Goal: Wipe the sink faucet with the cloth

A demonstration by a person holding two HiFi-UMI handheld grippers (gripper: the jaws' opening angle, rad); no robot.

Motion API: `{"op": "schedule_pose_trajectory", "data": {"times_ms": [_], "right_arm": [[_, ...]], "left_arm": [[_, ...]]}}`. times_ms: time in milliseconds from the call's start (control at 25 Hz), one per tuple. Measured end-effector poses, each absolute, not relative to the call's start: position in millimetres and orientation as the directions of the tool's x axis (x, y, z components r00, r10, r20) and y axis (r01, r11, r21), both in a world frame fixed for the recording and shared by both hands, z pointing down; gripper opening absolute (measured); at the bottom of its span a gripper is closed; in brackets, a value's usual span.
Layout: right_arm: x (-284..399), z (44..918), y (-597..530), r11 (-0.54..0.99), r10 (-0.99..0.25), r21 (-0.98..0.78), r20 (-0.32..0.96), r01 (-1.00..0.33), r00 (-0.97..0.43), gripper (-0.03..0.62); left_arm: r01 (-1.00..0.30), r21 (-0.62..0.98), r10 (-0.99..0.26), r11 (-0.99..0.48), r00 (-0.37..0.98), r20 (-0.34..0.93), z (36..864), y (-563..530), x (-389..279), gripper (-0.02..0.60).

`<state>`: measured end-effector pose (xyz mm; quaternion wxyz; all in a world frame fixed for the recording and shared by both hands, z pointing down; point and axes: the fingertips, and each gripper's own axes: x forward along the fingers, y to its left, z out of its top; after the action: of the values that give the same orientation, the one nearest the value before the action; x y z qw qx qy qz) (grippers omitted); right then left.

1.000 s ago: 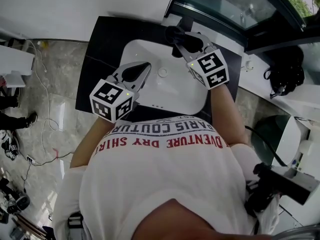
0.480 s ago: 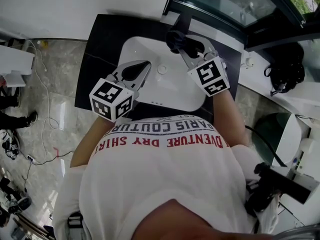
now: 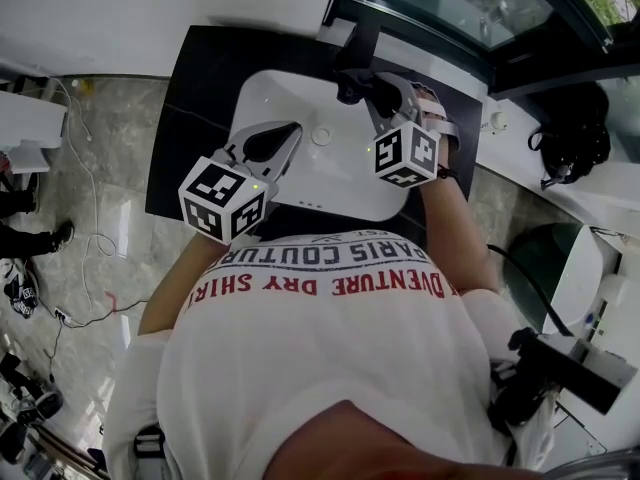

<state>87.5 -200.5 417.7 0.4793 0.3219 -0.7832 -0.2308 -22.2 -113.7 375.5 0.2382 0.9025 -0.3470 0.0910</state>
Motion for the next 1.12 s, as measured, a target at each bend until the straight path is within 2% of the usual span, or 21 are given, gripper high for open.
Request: {"op": "schedule_pose_trajectory", "data": {"times_ms": [520, 1120], "right_arm": [[89, 426, -254, 0.606, -0.796, 0.762, 0.578, -0.229, -0.181, 0.077], [90, 443, -234, 0.64, -0.762, 0.763, 0.616, -0.09, -0.198, 0.077]], "left_arm": [[-0.684, 0.379, -0.589, -0.624, 0.73, 0.347, 379, -111, -36, 0.0], [-0.646, 0.398, -0.55, -0.652, 0.764, 0.338, 384, -124, -20, 0.0]]}}
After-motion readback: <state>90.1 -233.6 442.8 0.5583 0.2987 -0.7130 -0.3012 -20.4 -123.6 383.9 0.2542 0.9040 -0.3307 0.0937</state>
